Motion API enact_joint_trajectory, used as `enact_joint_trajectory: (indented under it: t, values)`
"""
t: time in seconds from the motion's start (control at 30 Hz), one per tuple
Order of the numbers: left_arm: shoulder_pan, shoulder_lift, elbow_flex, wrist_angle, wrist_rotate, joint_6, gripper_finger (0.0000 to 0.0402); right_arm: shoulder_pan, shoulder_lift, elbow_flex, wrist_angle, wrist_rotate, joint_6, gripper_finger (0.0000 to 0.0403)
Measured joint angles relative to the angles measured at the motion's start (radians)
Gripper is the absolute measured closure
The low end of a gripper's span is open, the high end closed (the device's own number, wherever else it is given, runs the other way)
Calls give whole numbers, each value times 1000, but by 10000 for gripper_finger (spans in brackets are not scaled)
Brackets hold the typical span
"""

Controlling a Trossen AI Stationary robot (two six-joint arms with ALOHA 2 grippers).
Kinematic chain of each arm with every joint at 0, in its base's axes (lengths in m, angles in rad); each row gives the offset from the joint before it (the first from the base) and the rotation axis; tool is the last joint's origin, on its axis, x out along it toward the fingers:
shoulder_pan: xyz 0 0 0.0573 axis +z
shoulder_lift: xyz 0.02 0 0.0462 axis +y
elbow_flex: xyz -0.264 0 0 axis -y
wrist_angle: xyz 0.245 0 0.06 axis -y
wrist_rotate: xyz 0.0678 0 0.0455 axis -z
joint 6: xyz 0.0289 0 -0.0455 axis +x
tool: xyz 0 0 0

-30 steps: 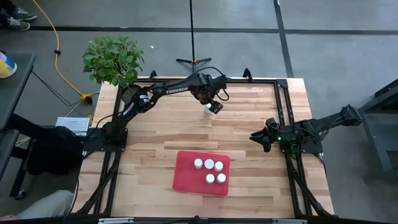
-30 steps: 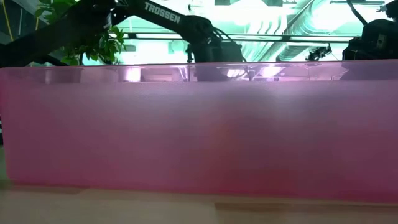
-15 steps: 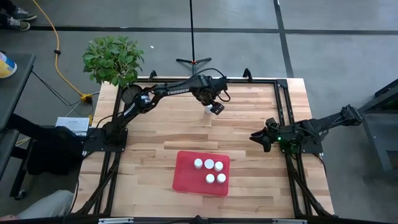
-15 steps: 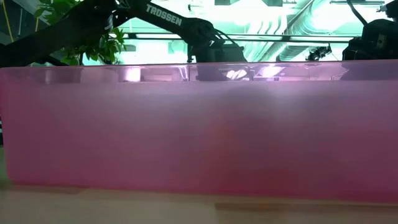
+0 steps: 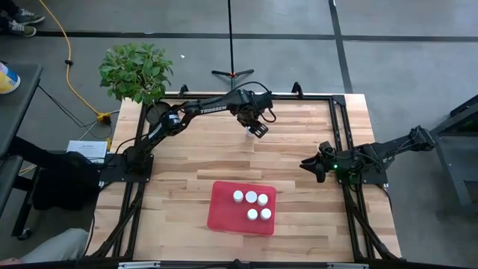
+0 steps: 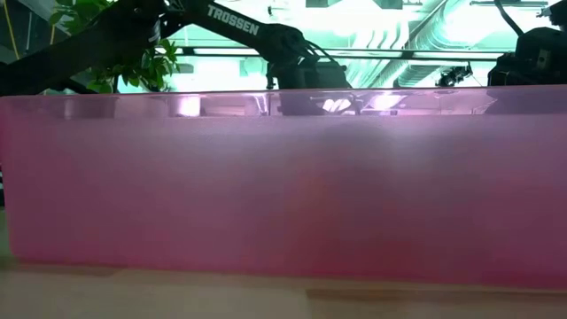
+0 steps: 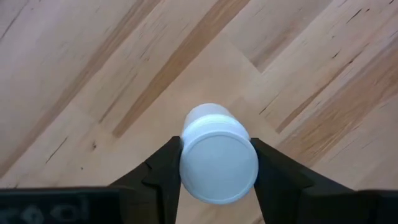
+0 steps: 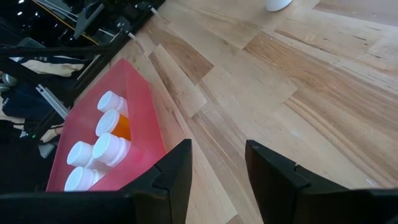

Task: Pick and place pill bottles into a basket
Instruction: Put the white pill bottle into the red bin

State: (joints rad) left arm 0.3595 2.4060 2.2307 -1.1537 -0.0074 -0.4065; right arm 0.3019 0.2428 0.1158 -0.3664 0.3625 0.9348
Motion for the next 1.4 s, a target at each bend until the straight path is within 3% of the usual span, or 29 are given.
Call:
enact_joint_trajectory:
  t: [0.23, 0.5, 0.97, 1.4]
  values:
    - [0, 0, 10, -17, 8, 2, 208, 0, 0, 0, 0, 2, 0, 263]
    - [0, -5, 126, -32, 18, 11, 208, 0, 0, 0, 0, 2, 0, 263]
    - [0, -194, 125, 66, -88, 60, 208, 0, 0, 0, 0, 2, -1, 263]
    - [0, -400, 125, 324, -94, 76, 208, 0, 0, 0, 0, 2, -19, 263]
